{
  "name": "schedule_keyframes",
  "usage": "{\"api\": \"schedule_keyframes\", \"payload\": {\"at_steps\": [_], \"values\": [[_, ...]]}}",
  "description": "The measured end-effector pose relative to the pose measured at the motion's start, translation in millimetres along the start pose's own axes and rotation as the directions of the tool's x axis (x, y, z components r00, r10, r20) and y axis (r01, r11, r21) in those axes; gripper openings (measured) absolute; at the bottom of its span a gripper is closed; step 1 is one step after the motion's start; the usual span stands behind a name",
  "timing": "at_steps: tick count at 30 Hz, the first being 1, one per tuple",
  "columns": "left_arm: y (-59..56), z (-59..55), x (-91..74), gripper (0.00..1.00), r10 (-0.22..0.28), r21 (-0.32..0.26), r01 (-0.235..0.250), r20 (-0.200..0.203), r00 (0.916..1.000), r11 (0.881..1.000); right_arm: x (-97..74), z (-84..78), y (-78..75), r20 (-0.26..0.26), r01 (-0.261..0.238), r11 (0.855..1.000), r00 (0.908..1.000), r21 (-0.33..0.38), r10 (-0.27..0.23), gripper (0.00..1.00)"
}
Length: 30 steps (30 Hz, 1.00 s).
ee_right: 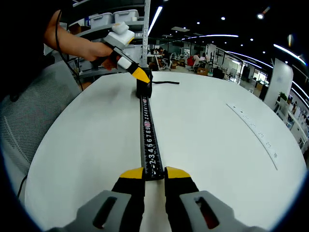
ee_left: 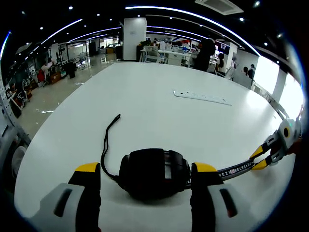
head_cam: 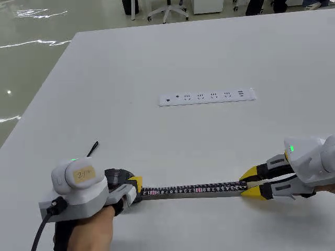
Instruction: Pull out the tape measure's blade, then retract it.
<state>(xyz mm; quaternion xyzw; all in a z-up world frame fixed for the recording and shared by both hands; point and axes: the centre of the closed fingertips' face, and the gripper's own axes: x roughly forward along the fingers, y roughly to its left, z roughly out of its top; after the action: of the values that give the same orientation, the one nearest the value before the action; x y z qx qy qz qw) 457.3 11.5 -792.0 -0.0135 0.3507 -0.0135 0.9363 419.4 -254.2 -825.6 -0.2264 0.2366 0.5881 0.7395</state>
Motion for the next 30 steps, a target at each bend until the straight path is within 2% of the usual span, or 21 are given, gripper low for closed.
{"api": "schedule_keyframes", "payload": {"at_steps": [6,18,30], "values": [[-4.7,-4.4,3.8,0.71,-0.001,0.010,0.001,-0.025,0.9997,1.000,-0.6,-0.5,-0.3,0.001,0.001,1.000,1.0000,0.001,-0.001,0.15],[-11.2,-6.4,6.5,0.63,-0.015,-0.031,0.013,-0.059,0.9981,0.999,-1.6,-0.7,-0.3,0.003,0.000,1.000,1.0000,-0.001,0.000,0.15],[-10.5,-7.2,6.0,0.59,0.023,-0.013,-0.024,-0.073,0.9971,1.000,-1.3,-0.9,-1.5,-0.001,0.002,1.000,1.0000,-0.007,-0.002,0.15]]}}
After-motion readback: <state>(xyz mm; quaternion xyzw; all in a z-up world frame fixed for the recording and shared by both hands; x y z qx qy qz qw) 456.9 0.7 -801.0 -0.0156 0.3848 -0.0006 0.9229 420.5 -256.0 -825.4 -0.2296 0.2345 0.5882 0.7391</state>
